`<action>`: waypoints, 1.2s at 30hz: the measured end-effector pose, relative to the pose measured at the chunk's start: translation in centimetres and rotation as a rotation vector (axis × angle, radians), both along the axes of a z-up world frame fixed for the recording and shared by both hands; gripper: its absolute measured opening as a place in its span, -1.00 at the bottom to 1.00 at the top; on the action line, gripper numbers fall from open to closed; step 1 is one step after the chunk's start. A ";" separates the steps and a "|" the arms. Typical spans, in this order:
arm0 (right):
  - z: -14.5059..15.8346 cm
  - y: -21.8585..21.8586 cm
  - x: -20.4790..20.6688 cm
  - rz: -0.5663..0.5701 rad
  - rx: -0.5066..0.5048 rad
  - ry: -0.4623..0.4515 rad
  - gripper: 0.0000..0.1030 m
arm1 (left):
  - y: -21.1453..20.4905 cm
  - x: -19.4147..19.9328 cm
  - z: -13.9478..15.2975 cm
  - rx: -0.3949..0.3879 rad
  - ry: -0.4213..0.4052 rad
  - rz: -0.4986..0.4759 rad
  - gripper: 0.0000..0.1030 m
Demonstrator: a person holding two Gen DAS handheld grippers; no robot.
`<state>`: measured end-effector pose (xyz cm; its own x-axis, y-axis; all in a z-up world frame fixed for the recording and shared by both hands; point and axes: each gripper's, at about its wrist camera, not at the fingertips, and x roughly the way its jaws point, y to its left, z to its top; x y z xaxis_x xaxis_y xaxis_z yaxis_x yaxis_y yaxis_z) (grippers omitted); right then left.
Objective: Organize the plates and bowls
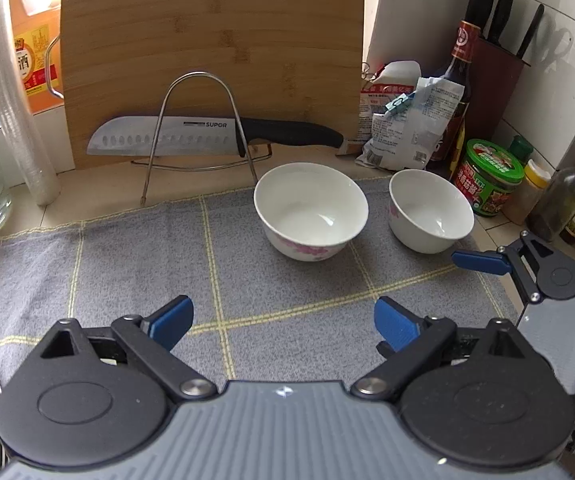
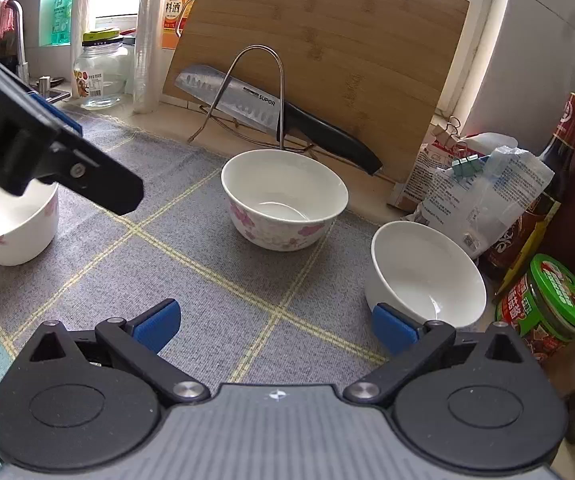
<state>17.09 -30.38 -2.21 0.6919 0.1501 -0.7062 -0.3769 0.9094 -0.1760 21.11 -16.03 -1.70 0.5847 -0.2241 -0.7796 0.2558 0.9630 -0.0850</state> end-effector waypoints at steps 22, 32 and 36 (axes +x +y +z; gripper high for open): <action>-1.7 2.0 6.0 0.004 0.008 0.018 1.00 | -2.3 11.1 -2.8 0.004 0.039 -0.157 0.87; -2.3 2.6 7.4 0.029 -0.008 0.003 0.99 | -3.5 13.3 -4.1 -0.022 0.075 -0.183 0.87; -2.6 2.7 7.9 0.024 -0.012 0.002 0.98 | -4.1 13.9 -4.4 -0.027 0.075 -0.192 0.87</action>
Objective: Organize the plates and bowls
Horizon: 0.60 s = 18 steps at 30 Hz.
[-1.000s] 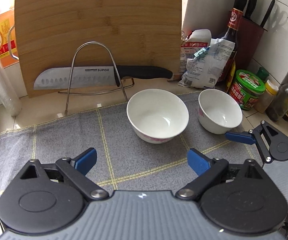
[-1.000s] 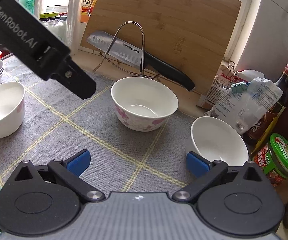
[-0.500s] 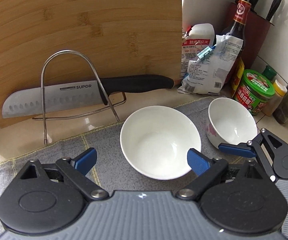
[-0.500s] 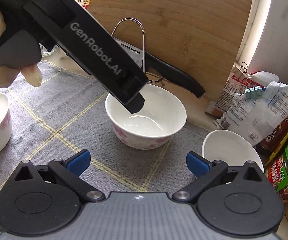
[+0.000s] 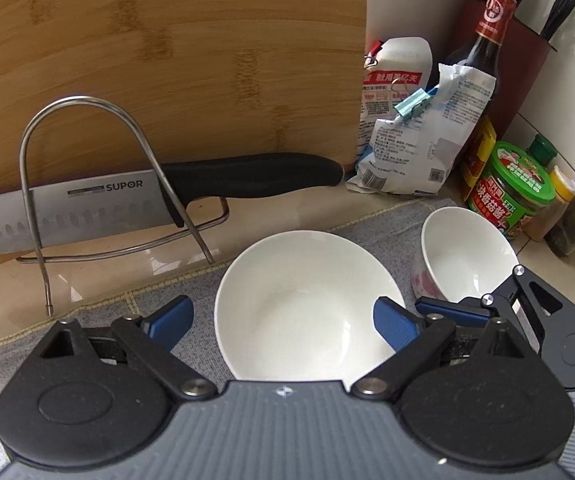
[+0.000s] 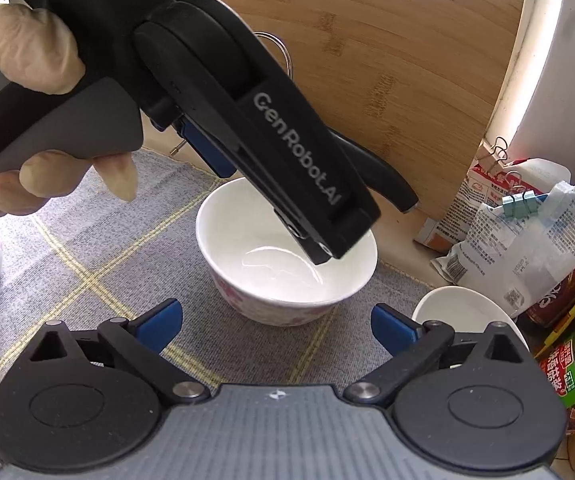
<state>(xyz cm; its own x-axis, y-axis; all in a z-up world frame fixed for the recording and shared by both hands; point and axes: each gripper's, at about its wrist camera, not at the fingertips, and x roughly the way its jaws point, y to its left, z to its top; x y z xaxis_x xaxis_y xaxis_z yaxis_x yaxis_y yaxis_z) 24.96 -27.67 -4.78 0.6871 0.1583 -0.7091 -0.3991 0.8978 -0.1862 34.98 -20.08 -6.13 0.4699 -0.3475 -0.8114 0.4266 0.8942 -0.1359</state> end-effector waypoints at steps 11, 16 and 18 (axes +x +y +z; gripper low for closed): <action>-0.4 0.1 1.2 0.015 0.003 -0.006 0.91 | -0.5 1.6 -1.0 -0.007 0.017 -0.011 0.81; -0.5 0.0 1.5 0.019 0.013 -0.008 0.89 | -0.9 1.8 -1.0 -0.002 0.022 -0.027 0.67; -0.4 0.0 1.5 0.019 0.016 -0.011 0.88 | -0.9 1.8 -1.1 -0.003 0.024 -0.029 0.65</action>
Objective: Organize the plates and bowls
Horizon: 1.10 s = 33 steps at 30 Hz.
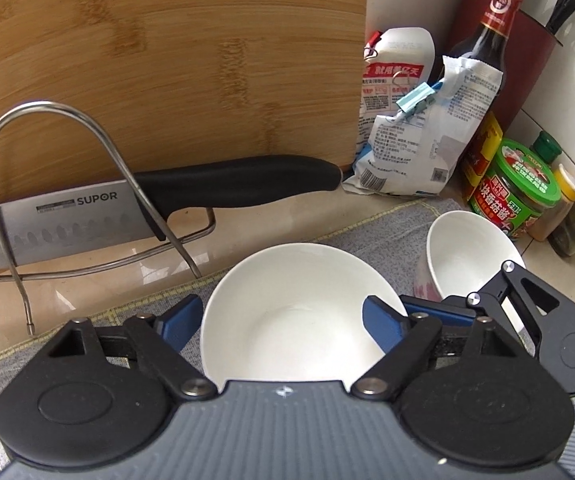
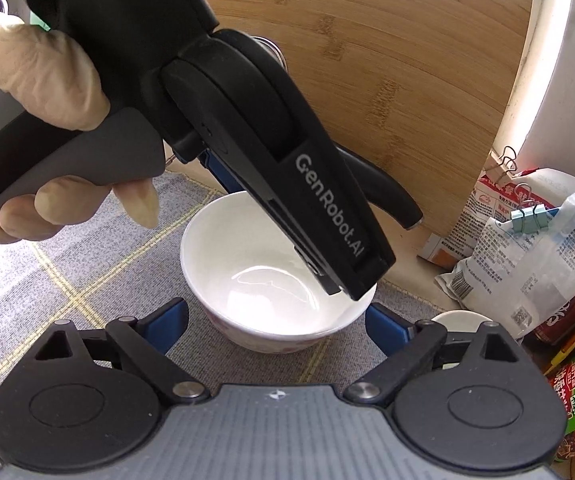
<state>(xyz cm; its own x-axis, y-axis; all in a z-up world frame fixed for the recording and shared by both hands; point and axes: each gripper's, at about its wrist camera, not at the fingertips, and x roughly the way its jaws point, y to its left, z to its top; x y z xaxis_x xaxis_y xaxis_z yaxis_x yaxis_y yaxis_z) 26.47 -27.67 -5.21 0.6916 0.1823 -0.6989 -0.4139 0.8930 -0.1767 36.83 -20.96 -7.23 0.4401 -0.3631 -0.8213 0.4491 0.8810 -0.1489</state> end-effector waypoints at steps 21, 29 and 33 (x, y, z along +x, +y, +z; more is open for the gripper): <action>0.2 -0.5 1.0 -0.009 0.035 0.035 0.79 | 0.2 0.0 0.1 -0.015 -0.002 -0.011 0.59; 0.2 -0.8 1.0 -0.015 0.053 0.050 0.79 | 0.3 -0.2 0.3 -0.020 -0.005 -0.021 0.57; 0.4 -0.9 0.7 -0.012 0.061 0.057 0.79 | 0.3 -0.5 0.2 -0.018 -0.003 -0.023 0.57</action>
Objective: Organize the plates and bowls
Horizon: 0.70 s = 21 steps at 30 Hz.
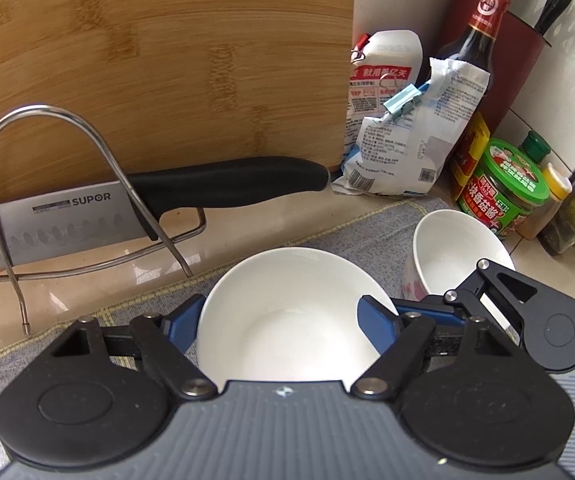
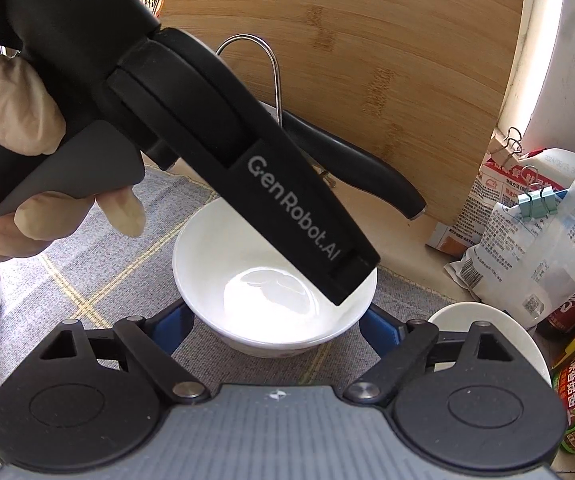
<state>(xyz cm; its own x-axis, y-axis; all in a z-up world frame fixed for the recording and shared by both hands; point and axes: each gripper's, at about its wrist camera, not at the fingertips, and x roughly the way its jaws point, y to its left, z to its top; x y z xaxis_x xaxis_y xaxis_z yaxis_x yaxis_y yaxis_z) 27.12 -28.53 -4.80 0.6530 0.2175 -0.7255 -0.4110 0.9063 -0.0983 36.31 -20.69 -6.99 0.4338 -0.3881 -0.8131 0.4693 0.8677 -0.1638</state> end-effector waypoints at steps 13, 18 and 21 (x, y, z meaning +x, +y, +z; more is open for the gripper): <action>2.8 1.0 -2.8 0.058 -0.017 -0.018 0.79 | 1.4 -3.0 2.4 -0.012 -0.024 0.046 0.57; 4.1 1.6 -4.3 0.089 -0.017 -0.031 0.79 | 2.0 -4.8 3.8 -0.009 -0.036 0.071 0.57; 4.8 1.9 -5.3 0.110 -0.016 -0.041 0.79 | 2.6 -6.2 4.7 -0.025 -0.047 0.102 0.57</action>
<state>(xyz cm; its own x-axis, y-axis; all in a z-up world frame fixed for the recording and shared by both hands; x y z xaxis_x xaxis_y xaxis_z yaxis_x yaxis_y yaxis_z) 21.81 -26.59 0.00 0.6551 0.2783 -0.7024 -0.5033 0.8542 -0.1309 30.15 -18.13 -2.25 0.5097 -0.3600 -0.7814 0.3868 0.9072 -0.1657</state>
